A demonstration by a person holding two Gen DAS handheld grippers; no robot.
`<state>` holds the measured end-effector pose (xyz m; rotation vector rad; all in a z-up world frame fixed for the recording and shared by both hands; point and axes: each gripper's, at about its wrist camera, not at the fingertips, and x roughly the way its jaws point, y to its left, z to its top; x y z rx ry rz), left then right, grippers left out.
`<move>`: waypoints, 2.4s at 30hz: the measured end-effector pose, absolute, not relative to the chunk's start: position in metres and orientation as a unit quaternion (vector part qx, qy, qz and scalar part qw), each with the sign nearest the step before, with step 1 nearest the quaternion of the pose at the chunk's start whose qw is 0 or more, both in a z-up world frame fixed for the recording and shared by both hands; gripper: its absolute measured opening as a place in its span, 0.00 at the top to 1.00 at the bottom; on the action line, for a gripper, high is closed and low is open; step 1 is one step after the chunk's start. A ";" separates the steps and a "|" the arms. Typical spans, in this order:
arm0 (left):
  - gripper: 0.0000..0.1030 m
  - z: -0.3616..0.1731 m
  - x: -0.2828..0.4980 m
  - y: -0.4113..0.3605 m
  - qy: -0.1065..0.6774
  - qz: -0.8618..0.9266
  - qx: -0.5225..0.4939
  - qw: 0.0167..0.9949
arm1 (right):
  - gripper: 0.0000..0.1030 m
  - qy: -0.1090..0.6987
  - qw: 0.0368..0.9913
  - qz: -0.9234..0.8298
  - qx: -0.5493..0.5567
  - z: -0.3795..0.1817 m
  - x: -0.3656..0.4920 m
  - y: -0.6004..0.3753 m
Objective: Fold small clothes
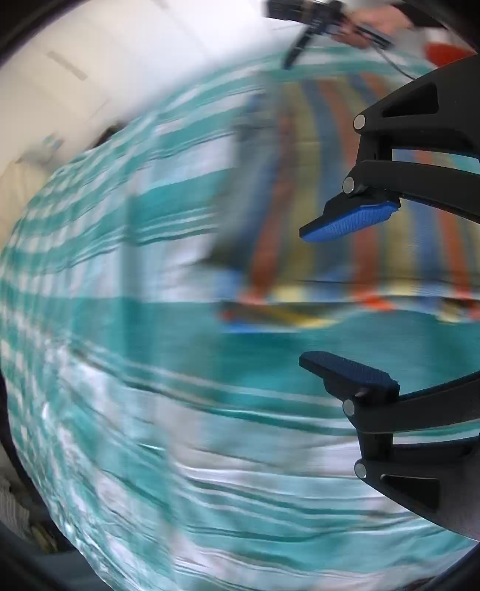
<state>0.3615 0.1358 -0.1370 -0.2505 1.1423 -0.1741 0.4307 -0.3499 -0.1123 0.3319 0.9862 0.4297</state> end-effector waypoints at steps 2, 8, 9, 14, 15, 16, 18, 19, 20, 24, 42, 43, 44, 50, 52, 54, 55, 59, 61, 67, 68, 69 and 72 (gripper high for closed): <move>0.36 -0.147 0.332 0.135 0.549 -0.090 -0.123 0.822 | 0.68 0.485 0.839 0.214 0.120 -0.110 0.399 -0.347; 0.28 -0.169 0.288 0.125 0.559 -0.101 -0.144 0.810 | 0.52 0.518 0.818 0.236 0.082 -0.127 0.322 -0.338; 0.25 -0.172 0.287 0.120 0.559 -0.100 -0.143 0.811 | 0.52 0.521 0.816 0.235 0.088 -0.132 0.313 -0.337; 0.38 -0.182 0.279 0.098 0.564 -0.066 -0.095 0.817 | 0.55 0.536 0.807 0.212 0.128 -0.161 0.303 -0.332; 0.53 -0.184 0.279 0.093 0.572 -0.062 -0.084 0.814 | 0.64 0.538 0.805 0.209 0.136 -0.166 0.304 -0.331; 0.80 -0.185 0.280 0.090 0.578 -0.063 -0.079 0.810 | 0.94 0.539 0.804 0.206 0.142 -0.167 0.305 -0.332; 0.93 -0.181 0.281 0.089 0.588 -0.068 -0.083 0.801 | 0.93 0.541 0.799 0.199 0.174 -0.168 0.305 -0.340; 0.94 -0.178 0.282 0.090 0.590 -0.070 -0.082 0.800 | 0.93 0.542 0.798 0.196 0.177 -0.167 0.303 -0.342; 0.94 -0.175 0.283 0.091 0.593 -0.075 -0.079 0.798 | 0.94 0.543 0.797 0.195 0.179 -0.165 0.301 -0.344; 0.95 -0.162 0.280 0.102 0.605 -0.093 -0.086 0.786 | 0.94 0.545 0.792 0.198 0.192 -0.152 0.293 -0.354; 0.95 -0.178 0.284 0.099 0.626 -0.099 -0.069 0.770 | 0.94 0.594 0.768 0.190 0.147 -0.158 0.311 -0.344; 0.95 -0.180 0.284 0.100 0.625 -0.097 -0.073 0.771 | 0.94 0.596 0.766 0.188 0.150 -0.162 0.310 -0.345; 0.95 -0.181 0.282 0.100 0.623 -0.095 -0.078 0.772 | 0.94 0.595 0.766 0.187 0.155 -0.165 0.311 -0.345; 0.95 -0.180 0.279 0.099 0.611 -0.086 -0.078 0.783 | 0.94 0.592 0.767 0.188 0.159 -0.170 0.311 -0.345; 0.95 -0.178 0.278 0.097 0.607 -0.080 -0.069 0.788 | 0.94 0.592 0.769 0.189 0.150 -0.169 0.310 -0.344; 0.95 -0.177 0.276 0.093 0.603 -0.071 -0.060 0.792 | 0.94 0.592 0.769 0.188 0.148 -0.169 0.310 -0.343; 0.95 -0.176 0.275 0.092 0.601 -0.068 -0.056 0.794 | 0.94 0.592 0.769 0.187 0.149 -0.168 0.310 -0.343; 0.95 -0.175 0.275 0.085 0.595 -0.051 -0.041 0.801 | 0.94 0.591 0.771 0.186 0.150 -0.169 0.309 -0.341; 0.95 -0.176 0.273 0.083 0.591 -0.044 -0.032 0.805 | 0.94 0.591 0.771 0.184 0.152 -0.170 0.309 -0.341; 0.95 -0.177 0.274 0.075 0.584 -0.029 -0.007 0.811 | 0.94 0.596 0.770 0.179 0.141 -0.170 0.311 -0.337; 0.95 -0.177 0.274 0.075 0.583 -0.028 -0.007 0.812 | 0.94 0.596 0.770 0.178 0.141 -0.170 0.311 -0.336; 0.95 -0.177 0.275 0.075 0.583 -0.028 -0.007 0.812 | 0.94 0.597 0.770 0.178 0.140 -0.171 0.311 -0.335; 0.95 -0.178 0.275 0.075 0.582 -0.026 -0.008 0.813 | 0.94 0.597 0.770 0.177 0.142 -0.172 0.311 -0.334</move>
